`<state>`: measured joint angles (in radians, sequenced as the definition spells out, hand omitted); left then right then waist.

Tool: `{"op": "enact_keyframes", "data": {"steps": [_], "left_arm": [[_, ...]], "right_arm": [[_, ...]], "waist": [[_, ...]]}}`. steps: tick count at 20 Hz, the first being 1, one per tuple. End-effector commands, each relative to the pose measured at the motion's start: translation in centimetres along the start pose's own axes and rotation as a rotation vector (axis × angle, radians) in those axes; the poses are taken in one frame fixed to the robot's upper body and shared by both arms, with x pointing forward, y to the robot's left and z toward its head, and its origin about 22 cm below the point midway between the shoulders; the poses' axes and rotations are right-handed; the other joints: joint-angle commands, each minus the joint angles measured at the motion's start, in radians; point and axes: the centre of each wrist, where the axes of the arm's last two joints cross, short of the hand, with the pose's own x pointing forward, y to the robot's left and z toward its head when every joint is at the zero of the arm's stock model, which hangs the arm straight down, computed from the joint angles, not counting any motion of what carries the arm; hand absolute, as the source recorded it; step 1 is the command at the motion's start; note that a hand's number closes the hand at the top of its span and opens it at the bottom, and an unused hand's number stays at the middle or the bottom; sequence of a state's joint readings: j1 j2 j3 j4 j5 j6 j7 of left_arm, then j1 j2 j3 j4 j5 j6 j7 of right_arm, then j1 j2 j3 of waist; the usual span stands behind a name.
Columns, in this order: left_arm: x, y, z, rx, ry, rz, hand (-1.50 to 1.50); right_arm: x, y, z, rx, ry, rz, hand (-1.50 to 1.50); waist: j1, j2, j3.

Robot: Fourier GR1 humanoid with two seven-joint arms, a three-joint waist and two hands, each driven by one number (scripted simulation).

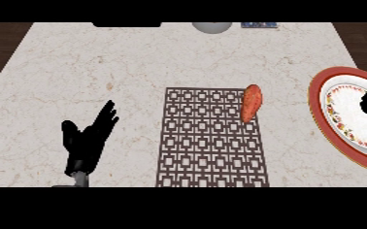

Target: Pick the tomato from the placemat and place it in the plate

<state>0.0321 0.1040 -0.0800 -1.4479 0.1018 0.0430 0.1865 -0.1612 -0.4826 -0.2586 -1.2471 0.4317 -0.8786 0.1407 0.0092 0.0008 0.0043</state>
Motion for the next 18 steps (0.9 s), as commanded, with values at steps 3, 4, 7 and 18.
{"op": "enact_keyframes", "data": {"steps": [3, 4, 7, 18], "left_arm": [[0.3, 0.1, -0.2, -0.011, 0.030, 0.017, 0.00], [0.2, -1.2, -0.6, -0.016, 0.033, 0.007, 0.00], [-0.6, 0.0, 0.2, -0.027, 0.026, -0.010, 0.00], [0.6, -2.4, -0.6, -0.019, 0.007, -0.008, 0.00]], "right_arm": [[-3.9, -0.3, -4.9, -0.002, 0.021, -0.016, 1.50], [-4.9, -0.7, -4.7, 0.106, 0.203, 0.070, 1.50], [-6.8, -1.3, -5.9, 0.240, 0.221, 0.271, -1.50], [-7.1, 2.4, -4.7, 0.288, 0.118, -0.148, -1.50]], "waist": [[0.005, 0.004, -0.002], [0.010, 0.008, -0.002], [0.040, 0.014, -0.003], [0.022, 0.011, 0.002]]}}
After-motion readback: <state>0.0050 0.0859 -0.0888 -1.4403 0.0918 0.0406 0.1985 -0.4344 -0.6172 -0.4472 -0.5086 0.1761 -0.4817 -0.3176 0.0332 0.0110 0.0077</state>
